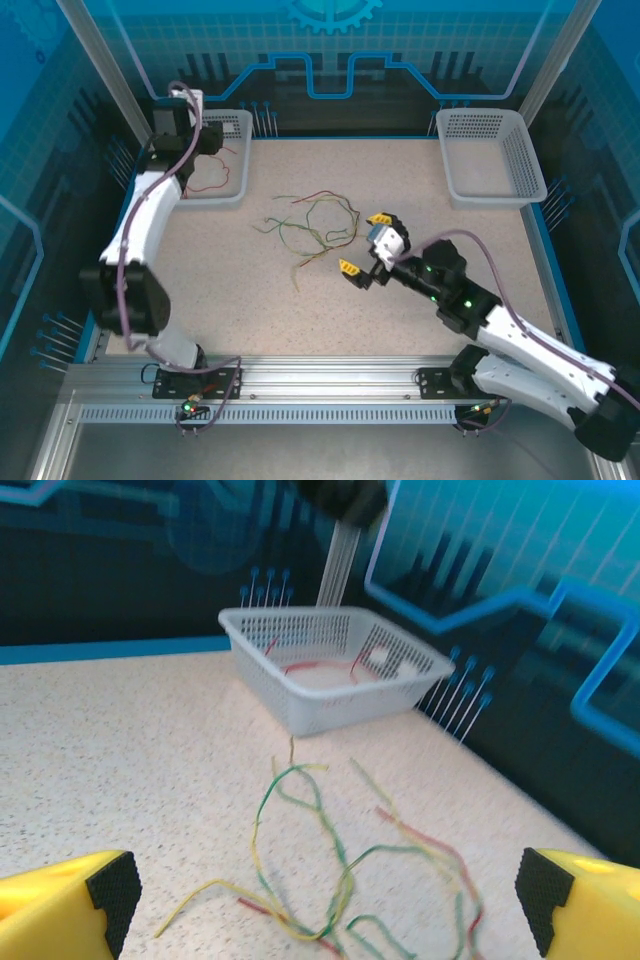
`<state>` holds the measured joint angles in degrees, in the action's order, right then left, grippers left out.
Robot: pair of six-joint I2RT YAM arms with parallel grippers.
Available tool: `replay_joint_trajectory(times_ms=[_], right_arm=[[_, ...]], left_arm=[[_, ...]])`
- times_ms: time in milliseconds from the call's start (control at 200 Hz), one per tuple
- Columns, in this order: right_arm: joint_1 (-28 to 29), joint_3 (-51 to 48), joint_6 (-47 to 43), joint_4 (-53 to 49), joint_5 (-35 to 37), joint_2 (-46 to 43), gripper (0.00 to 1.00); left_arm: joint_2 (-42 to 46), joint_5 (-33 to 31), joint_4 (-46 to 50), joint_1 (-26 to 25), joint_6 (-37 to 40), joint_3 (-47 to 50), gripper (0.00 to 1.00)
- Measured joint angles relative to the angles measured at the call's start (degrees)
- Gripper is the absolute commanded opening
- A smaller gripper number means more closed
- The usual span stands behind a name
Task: Untangle the cables
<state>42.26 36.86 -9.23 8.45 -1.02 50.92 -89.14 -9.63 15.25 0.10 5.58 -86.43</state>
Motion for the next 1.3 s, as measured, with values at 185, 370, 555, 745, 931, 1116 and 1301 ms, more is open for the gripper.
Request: replay_joint_trajectory(times_ms=[185, 370, 555, 745, 931, 1116, 1301], right_arm=[[-8.5, 13.6, 16.2, -5.8, -7.5, 17.6, 0.84], [-15.3, 18.6, 26.7, -10.2, -9.0, 24.8, 0.71], [-18.1, 23.1, 32.3, -15.4, -6.2, 30.5, 0.69], [-19.0, 18.6, 36.3, -13.6, -6.1, 29.8, 0.73], [-18.6, 15.2, 36.9, -11.5, -5.4, 25.5, 0.77], [-18.3, 11.3, 36.9, -8.6, -3.7, 17.9, 0.80], [-18.3, 7.5, 36.6, -6.8, -1.5, 13.1, 0.81]], left_arm=[[18.4, 2.5, -7.5, -14.4, -7.1, 19.0, 0.79], [23.6, 5.5, -8.8, -22.7, -10.7, 33.1, 0.80], [24.5, 8.0, -10.6, -24.8, -14.3, 42.5, 0.80], [19.3, 8.7, -17.1, -26.2, -14.8, 46.7, 0.82], [8.3, 8.4, -23.2, -26.2, -16.3, 46.7, 0.81], [1.6, 5.8, -23.8, -26.2, -19.6, 45.3, 0.72], [-0.5, 4.7, -25.0, -26.2, -21.0, 44.3, 0.58]])
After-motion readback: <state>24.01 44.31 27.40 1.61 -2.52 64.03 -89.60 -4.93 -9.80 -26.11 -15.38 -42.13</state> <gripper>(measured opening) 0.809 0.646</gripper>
